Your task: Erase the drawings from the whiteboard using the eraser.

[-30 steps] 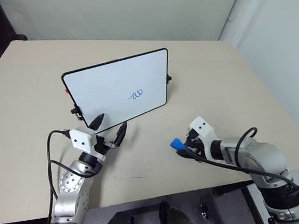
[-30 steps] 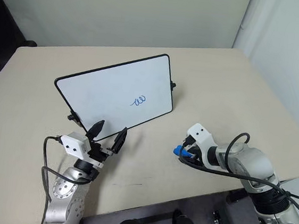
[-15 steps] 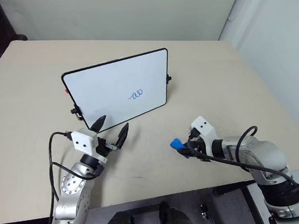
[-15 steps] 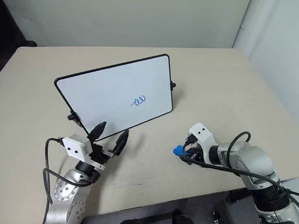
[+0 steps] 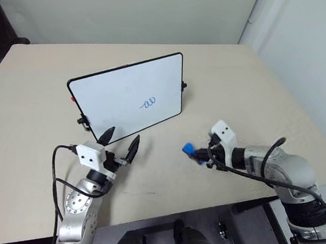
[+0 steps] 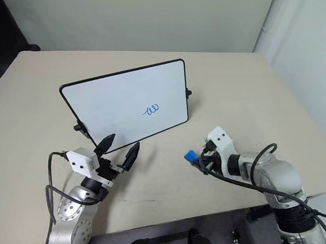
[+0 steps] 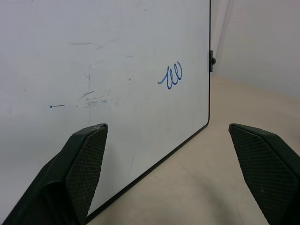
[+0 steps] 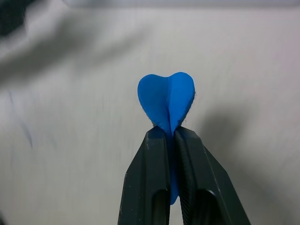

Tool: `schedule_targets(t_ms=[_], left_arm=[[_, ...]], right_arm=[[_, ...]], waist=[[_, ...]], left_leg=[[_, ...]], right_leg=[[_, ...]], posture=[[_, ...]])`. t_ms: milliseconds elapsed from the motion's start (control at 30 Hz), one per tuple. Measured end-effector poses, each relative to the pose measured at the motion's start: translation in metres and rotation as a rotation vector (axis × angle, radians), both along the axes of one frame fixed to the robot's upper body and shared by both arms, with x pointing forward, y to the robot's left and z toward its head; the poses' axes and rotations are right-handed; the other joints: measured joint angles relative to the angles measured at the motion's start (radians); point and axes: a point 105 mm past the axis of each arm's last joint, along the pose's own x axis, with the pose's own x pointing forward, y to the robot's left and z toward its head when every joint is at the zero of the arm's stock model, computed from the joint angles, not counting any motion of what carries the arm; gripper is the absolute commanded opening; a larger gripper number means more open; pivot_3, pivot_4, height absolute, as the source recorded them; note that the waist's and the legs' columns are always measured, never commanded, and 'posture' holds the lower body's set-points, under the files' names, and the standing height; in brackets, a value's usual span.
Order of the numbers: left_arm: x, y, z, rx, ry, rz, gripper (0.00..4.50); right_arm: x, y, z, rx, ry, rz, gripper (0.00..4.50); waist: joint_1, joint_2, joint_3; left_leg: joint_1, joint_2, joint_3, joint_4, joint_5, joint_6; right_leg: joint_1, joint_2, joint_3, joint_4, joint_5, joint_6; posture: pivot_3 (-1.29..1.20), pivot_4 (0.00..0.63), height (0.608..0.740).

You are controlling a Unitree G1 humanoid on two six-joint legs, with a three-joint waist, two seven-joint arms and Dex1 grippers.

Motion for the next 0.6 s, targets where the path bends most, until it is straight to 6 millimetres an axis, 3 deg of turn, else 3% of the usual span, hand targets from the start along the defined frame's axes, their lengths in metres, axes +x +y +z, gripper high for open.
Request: schedule_targets(t_ms=[200,267,600], left_arm=[[0.000,0.001,0.000,0.003,0.000,-0.002,4.50],[0.000,0.002,0.001,0.006,0.000,-0.003,4.50],[0.005,0.007,0.005,-0.002,-0.004,0.000,4.50]], right_arm=[[0.029,0.018,0.040,0.287,-0.123,-0.119,0.01],[0.034,0.027,0.049,0.346,-0.159,-0.133,0.01],[0.063,0.076,0.064,0.472,-0.242,-0.175,0.01]], waist=[[-0.001,0.000,0.000],[-0.001,0.000,0.000],[-0.002,0.000,0.000]], left_leg=[[0.000,0.001,0.000,0.000,0.000,0.000],[0.000,0.001,0.000,0.000,0.000,0.000],[-0.002,0.001,-0.001,-0.001,0.000,0.000]], right_leg=[[-0.001,0.000,0.000,0.001,0.001,-0.002],[-0.002,0.000,0.000,0.002,0.006,-0.009],[-0.005,0.000,-0.001,0.002,0.007,-0.014]], posture=[[0.00,0.150,0.740],[0.00,0.150,0.740],[0.00,0.150,0.740]])
